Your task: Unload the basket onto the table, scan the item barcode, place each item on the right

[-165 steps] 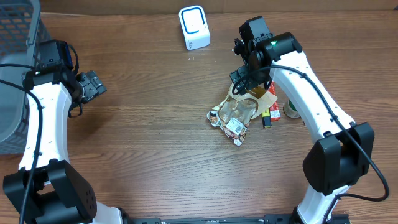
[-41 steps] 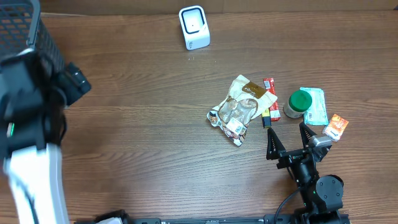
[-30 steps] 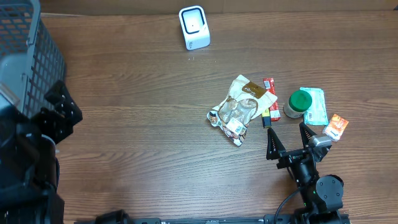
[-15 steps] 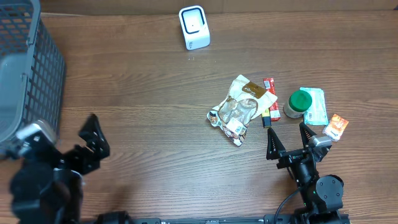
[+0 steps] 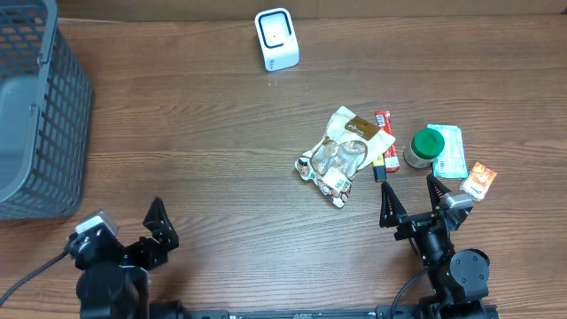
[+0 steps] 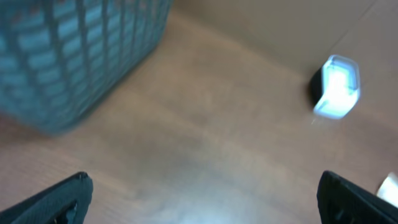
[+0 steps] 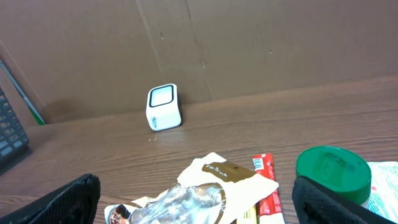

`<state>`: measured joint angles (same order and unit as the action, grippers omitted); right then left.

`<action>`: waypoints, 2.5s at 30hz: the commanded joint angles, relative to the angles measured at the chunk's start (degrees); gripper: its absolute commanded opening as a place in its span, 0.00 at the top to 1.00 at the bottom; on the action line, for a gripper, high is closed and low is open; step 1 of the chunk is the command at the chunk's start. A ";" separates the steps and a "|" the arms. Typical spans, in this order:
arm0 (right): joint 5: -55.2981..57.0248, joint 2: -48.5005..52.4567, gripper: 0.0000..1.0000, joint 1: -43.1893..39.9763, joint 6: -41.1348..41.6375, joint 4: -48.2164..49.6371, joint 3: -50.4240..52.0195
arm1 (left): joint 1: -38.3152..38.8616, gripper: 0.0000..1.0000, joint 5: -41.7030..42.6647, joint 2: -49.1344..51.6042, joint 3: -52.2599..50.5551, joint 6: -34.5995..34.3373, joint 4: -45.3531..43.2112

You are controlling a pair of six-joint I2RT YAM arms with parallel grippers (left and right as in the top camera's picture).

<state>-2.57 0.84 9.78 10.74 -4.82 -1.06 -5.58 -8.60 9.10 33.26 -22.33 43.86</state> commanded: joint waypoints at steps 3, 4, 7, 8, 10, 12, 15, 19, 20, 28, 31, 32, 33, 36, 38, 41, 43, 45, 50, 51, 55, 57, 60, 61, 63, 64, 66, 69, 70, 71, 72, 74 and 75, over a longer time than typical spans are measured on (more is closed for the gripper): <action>0.33 -0.68 0.00 -0.22 0.39 0.17 0.61 | 0.48 0.00 5.97 -8.44 -9.73 -0.85 -19.19; 0.33 -0.68 0.00 -0.22 0.39 0.17 0.61 | 0.59 0.00 7.06 -8.96 -11.89 -0.83 -24.55; 0.33 -0.68 0.00 -0.22 0.39 0.17 0.61 | 0.63 0.00 10.01 -8.85 -17.16 -0.85 -38.88; 0.33 -0.68 0.00 -0.22 0.39 0.17 0.61 | 0.74 0.00 10.88 -8.87 -18.93 -0.85 -43.10; 0.33 -0.68 0.00 -0.22 0.39 0.17 0.61 | 0.79 0.00 12.04 -8.87 -22.27 -0.85 -50.03; 0.33 -0.68 0.00 -0.22 0.39 0.17 0.61 | 0.79 0.00 13.00 -8.87 -25.42 -0.85 -54.53; 0.33 -0.68 0.00 -0.22 0.39 0.17 0.61 | 0.79 0.00 13.18 -8.87 -29.20 -0.87 -56.72; 0.33 -0.68 0.00 -0.22 0.39 0.17 0.61 | 0.79 0.00 14.64 -8.87 -32.76 -0.85 -55.67; 0.33 -0.68 0.00 -0.22 0.39 0.17 0.61 | 0.85 0.00 14.60 -8.87 -32.98 -0.85 -54.10; 0.33 -0.68 0.00 -0.22 0.39 0.17 0.61 | 2.03 0.00 14.16 -8.87 -32.96 7.72 -39.80; 0.35 -0.68 0.00 -0.22 0.39 0.17 0.61 | 2.32 0.00 14.19 -8.90 -32.96 13.90 -39.80; 0.35 -0.68 0.00 -0.22 0.39 0.17 0.61 | 2.32 0.00 14.16 -8.90 -32.96 16.04 -39.80; 0.33 -0.68 0.00 -0.22 0.39 0.17 0.61 | 2.32 0.00 14.16 -8.90 -32.96 18.56 -39.78; 0.33 -0.68 0.00 -0.22 0.39 0.17 0.61 | 2.32 0.00 14.03 -8.90 -32.96 21.07 -39.78; 0.33 -0.68 0.00 -0.22 0.39 0.17 0.61 | 2.32 0.00 14.03 -8.90 -32.96 21.07 -39.82; 0.33 -0.68 0.00 -0.22 0.39 0.17 0.61 | 2.29 0.00 14.03 -8.90 -32.96 21.07 -39.82; 0.33 -0.68 0.00 -0.22 0.39 0.17 0.61 | 2.29 0.00 14.03 -8.85 -32.96 21.07 -39.80; 0.35 -0.68 0.00 -0.22 0.39 0.17 0.61 | 2.29 0.00 14.03 -8.85 -32.96 21.07 -39.80; 0.33 -0.68 0.00 -0.22 0.39 0.17 0.61 | 2.29 0.00 14.03 -8.85 -32.96 21.07 -39.80; 0.35 -0.68 0.00 -0.22 0.39 0.17 0.61 | 2.29 0.00 14.03 -8.85 -32.96 21.07 -39.80; 0.35 -0.68 0.00 -0.22 0.39 0.17 0.61 | 2.29 0.00 14.03 -8.85 -32.96 21.07 -39.80; 0.35 -0.68 0.00 -0.22 0.39 0.17 0.61 | 2.29 0.00 14.03 -8.85 -32.96 21.07 -39.80; 0.35 -0.68 0.00 -0.22 0.39 0.17 0.61 | 2.29 0.00 14.03 -8.85 -32.96 21.07 -39.80; 0.33 -0.68 0.00 -0.22 0.39 0.17 0.61 | 2.29 0.00 14.03 -8.85 -32.96 21.07 -39.80; 0.35 -0.68 0.00 -0.22 0.39 0.17 0.61 | 2.29 0.00 14.03 -8.85 -32.96 21.07 -39.82; 0.33 -0.68 0.00 -0.22 0.39 0.17 0.61 | 2.29 0.00 14.03 -8.85 -32.96 21.07 -39.82; 0.35 -0.68 0.00 -0.22 0.39 0.17 0.61 | 2.29 0.00 14.03 -8.85 -32.96 21.09 -39.80; 0.33 -0.68 0.00 -0.22 0.39 0.17 0.61 | 2.29 0.00 14.03 -8.85 -32.96 21.07 -39.82; 0.33 -0.68 0.00 -0.22 0.39 0.17 0.61 | 2.29 0.00 14.03 -8.85 -32.96 21.07 -39.80; 0.33 -0.68 0.00 -0.22 0.39 0.17 0.61 | 2.29 0.00 14.03 -8.85 -32.96 21.07 -39.80; 0.33 -0.68 0.00 -0.22 0.39 0.17 0.61 | 2.29 0.00 14.03 -8.85 -32.96 21.09 -39.80; 0.33 -0.68 0.00 -0.22 0.39 0.17 0.61 | 2.29 0.00 14.03 -8.85 -32.96 21.09 -39.80; 0.33 -0.68 0.00 -0.22 0.39 0.17 0.61 | 2.29 0.00 14.03 -8.85 -32.96 21.09 -39.82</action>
<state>-2.57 0.84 9.78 10.74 -4.80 -1.06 -3.73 4.95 0.75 0.49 -2.72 3.90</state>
